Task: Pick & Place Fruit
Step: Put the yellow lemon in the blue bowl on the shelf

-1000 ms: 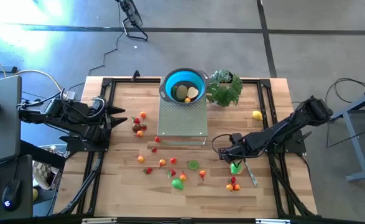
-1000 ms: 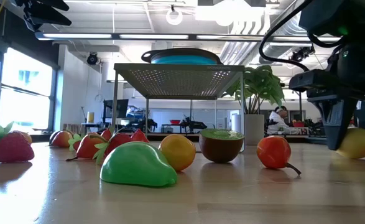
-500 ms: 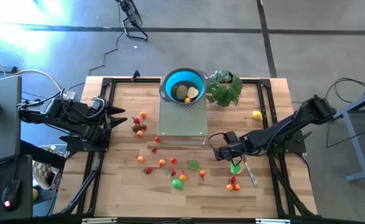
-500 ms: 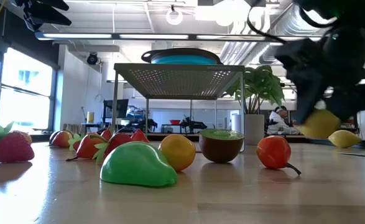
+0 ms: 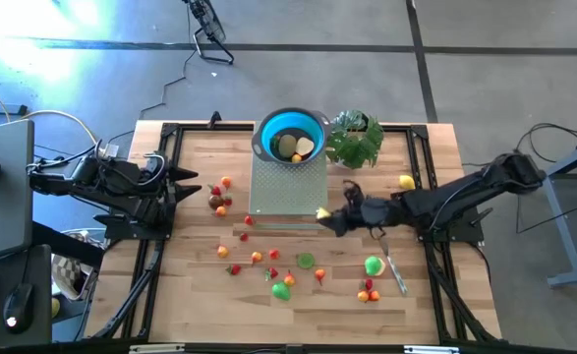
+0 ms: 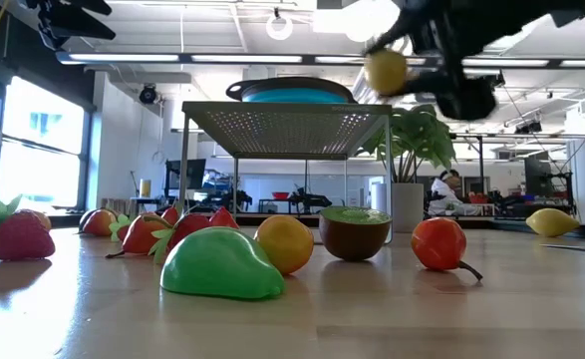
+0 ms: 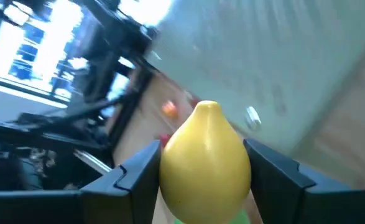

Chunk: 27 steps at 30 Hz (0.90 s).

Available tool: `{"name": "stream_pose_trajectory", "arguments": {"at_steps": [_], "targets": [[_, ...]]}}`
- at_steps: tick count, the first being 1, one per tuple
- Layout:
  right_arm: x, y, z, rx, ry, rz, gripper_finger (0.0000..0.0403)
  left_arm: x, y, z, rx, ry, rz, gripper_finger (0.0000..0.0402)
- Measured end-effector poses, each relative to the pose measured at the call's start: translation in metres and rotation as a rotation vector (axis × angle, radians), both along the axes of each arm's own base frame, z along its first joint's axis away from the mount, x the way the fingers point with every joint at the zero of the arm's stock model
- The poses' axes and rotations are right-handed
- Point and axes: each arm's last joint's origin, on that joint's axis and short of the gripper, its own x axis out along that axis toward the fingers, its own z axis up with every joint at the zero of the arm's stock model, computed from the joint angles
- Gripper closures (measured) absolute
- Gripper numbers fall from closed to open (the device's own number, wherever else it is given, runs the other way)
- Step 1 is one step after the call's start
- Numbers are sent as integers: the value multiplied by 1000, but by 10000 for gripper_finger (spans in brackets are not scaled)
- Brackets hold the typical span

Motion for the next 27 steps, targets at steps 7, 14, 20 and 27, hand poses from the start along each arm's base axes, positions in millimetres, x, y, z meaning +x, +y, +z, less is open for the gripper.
{"name": "stream_pose_trajectory", "arguments": {"at_steps": [7, 14, 20, 27], "targets": [[11, -19, 30, -144, -275, -30, 205, 1, 0, 2, -36, -27, 14, 197], [24, -40, 78, -398, -349, -72, 205, 0, 2, 2, -49, -48, 90, 197], [38, -54, 121, -636, -313, -85, 205, 0, 3, 2, -58, -65, 145, 197], [75, -69, 139, -831, -159, -64, 205, 0, 3, 2, -93, -80, 167, 197]]}}
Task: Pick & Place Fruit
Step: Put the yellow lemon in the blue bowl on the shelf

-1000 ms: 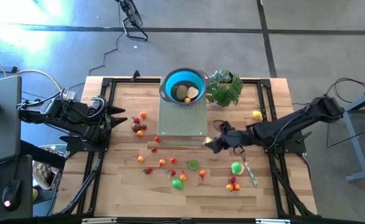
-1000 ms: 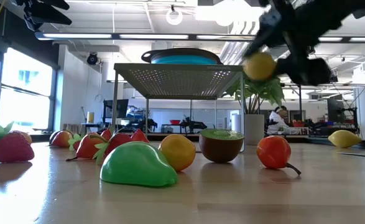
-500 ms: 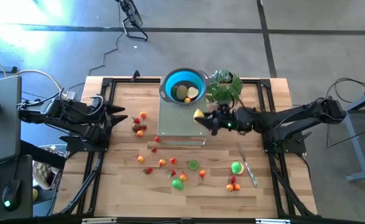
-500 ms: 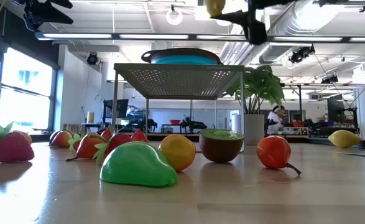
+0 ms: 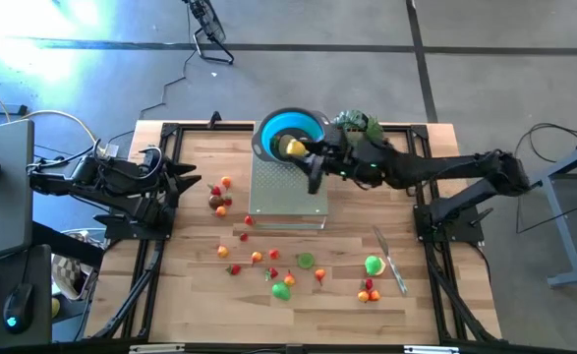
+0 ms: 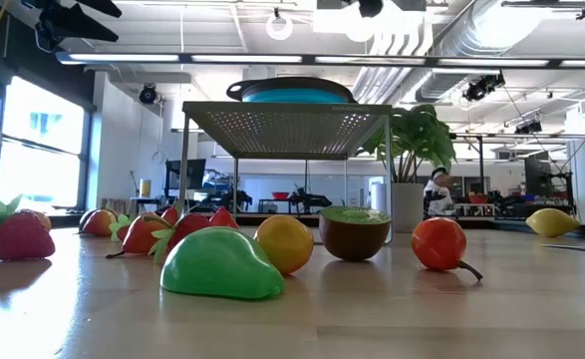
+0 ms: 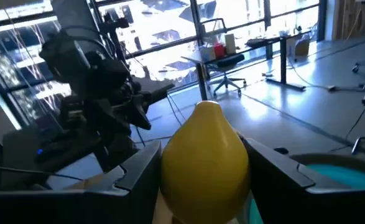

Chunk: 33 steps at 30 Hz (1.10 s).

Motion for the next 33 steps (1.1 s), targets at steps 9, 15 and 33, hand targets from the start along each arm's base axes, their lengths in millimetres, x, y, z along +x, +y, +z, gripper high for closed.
{"name": "stream_pose_trajectory", "arguments": {"at_steps": [9, 15, 33], "targets": [[47, -54, -24, -82, 223, -144, 205, 0, 0, 0, 1, 1, 0, 197], [59, -88, -54, -59, 321, -212, 205, 0, 0, -1, 9, 10, 0, 197], [54, -119, -76, -25, 438, -278, 205, -1, 1, -1, 19, 9, 22, 197]]}}
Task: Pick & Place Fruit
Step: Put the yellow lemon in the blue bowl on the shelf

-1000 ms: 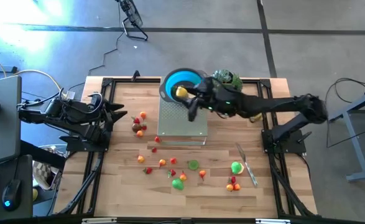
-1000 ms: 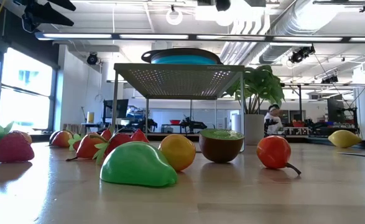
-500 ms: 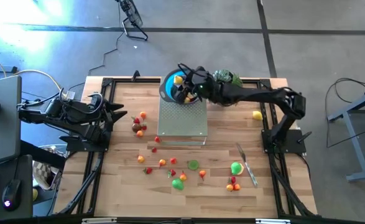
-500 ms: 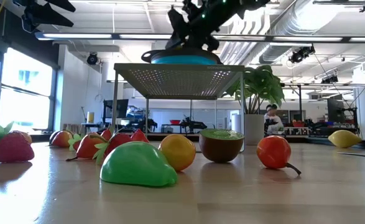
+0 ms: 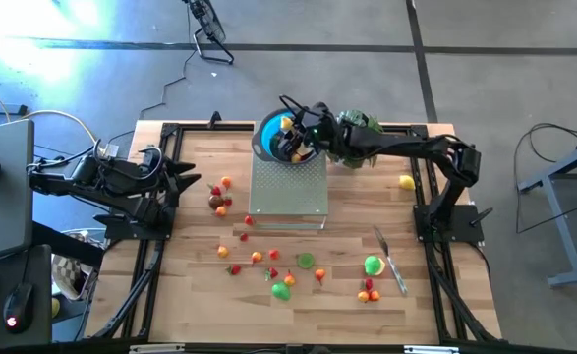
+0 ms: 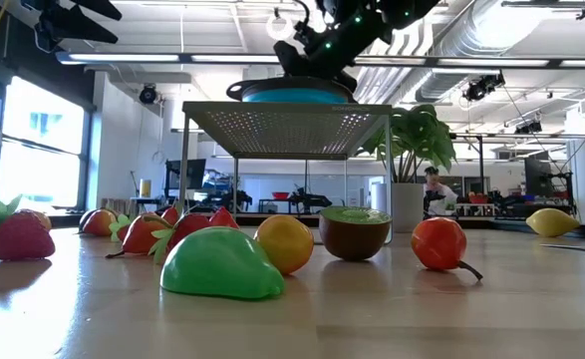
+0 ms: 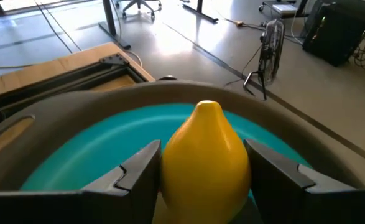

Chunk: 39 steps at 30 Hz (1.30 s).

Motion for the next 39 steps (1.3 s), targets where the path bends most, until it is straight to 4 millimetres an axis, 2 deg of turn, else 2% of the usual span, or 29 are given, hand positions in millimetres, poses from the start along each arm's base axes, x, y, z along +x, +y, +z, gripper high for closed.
{"name": "stream_pose_trajectory", "arguments": {"at_steps": [11, 29, 33, 39], "targets": [[-1, 1, -3, 11, 31, 2, 199, 0, 0, 0, 1, 0, 2, 197], [-2, 8, -3, 74, 41, 113, 181, 0, 0, 0, 0, 0, 1, 197], [-4, 9, -2, 98, 53, 136, 159, 0, 0, 0, -1, 0, -2, 197], [-6, 10, -2, 108, 58, 118, 106, 0, 0, 0, -1, 0, -2, 197]]}}
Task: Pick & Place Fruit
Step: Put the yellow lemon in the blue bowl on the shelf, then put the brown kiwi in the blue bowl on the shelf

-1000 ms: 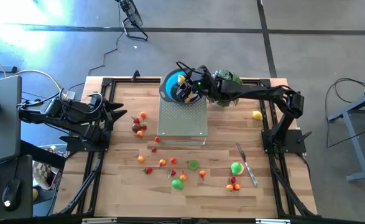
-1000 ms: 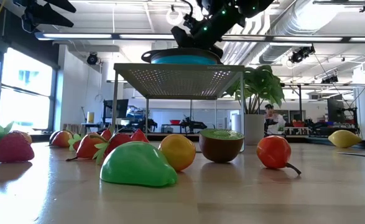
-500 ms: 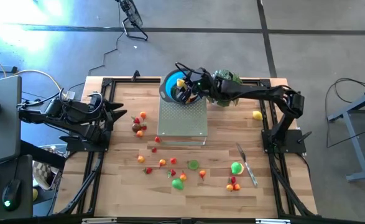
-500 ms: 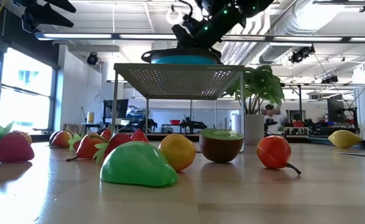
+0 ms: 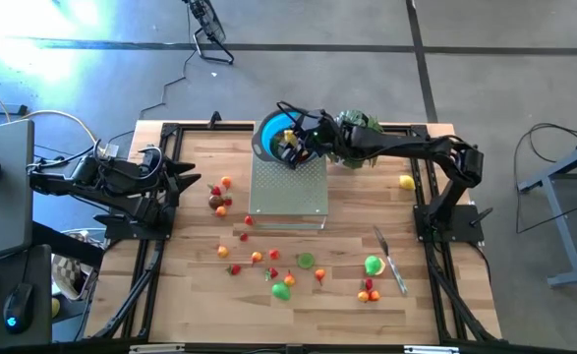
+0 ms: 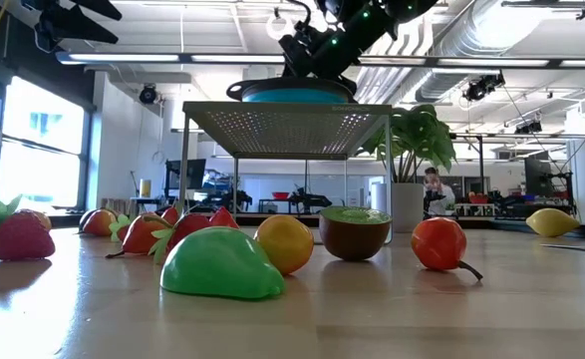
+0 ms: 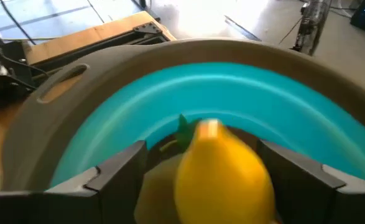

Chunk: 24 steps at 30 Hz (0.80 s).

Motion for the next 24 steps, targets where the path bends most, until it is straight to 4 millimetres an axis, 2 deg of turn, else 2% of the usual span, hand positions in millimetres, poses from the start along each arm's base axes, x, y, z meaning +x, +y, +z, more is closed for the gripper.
{"name": "stream_pose_trajectory", "arguments": {"at_steps": [4, 8, 14, 20, 24], "targets": [[0, -1, 3, -40, -3, -7, 89, 0, 0, 0, 0, 0, -1, 197], [-5, 3, 13, -93, 0, -19, 91, 0, 0, 0, -1, 0, -3, 197], [-18, 14, 40, -211, -33, -57, 93, 0, 0, 0, 0, 2, -4, 197], [-35, 30, 73, -229, -149, -48, 94, 0, 0, 0, 15, 9, -10, 197], [-44, 44, 87, -234, -197, -21, 94, 0, 0, 0, 15, 8, -11, 197]]}}
